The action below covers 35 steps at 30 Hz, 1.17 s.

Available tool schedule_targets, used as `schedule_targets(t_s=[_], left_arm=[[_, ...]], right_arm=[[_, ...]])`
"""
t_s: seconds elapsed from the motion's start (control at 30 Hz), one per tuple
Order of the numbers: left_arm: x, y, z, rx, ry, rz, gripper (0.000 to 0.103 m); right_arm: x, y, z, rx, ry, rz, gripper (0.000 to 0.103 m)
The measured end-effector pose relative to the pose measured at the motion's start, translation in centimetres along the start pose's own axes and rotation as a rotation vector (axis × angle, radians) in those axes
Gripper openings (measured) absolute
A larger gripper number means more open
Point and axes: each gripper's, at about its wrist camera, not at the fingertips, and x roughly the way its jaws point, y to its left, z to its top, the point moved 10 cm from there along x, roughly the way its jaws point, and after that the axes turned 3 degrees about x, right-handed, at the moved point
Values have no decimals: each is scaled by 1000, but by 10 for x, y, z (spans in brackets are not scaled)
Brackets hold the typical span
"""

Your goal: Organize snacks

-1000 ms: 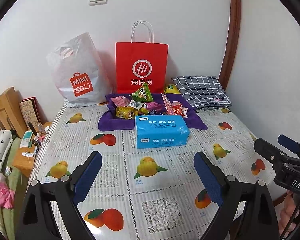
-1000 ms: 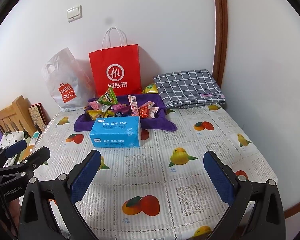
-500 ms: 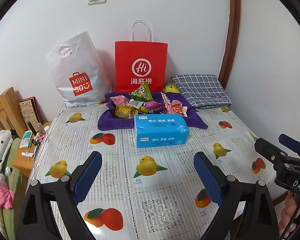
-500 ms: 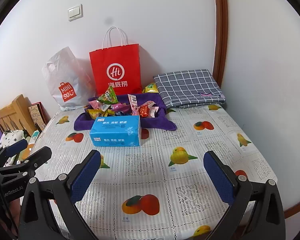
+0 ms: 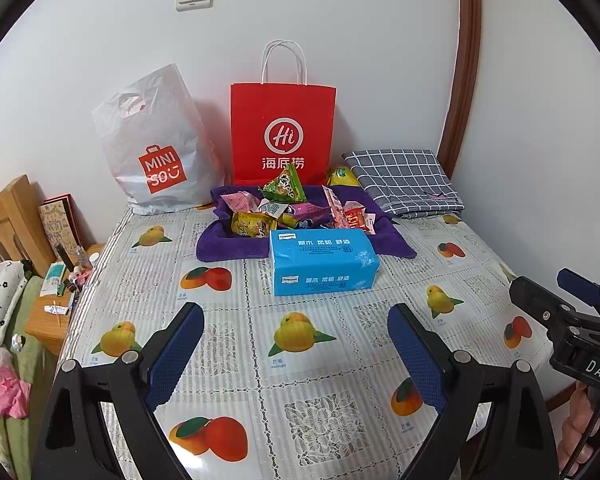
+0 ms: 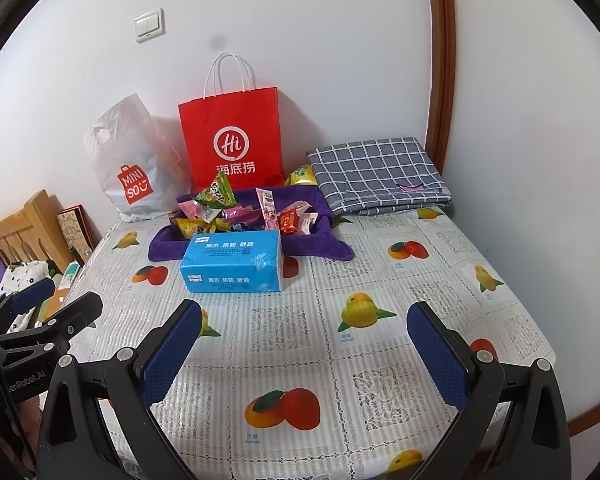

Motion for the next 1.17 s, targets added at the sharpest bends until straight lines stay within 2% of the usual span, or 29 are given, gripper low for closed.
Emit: schedule_targets(t_s=[1.17], left_arm=[[-1,1,2,0,-5,7,93]], right_arm=[[1,2,-1,-4,1,3,101]])
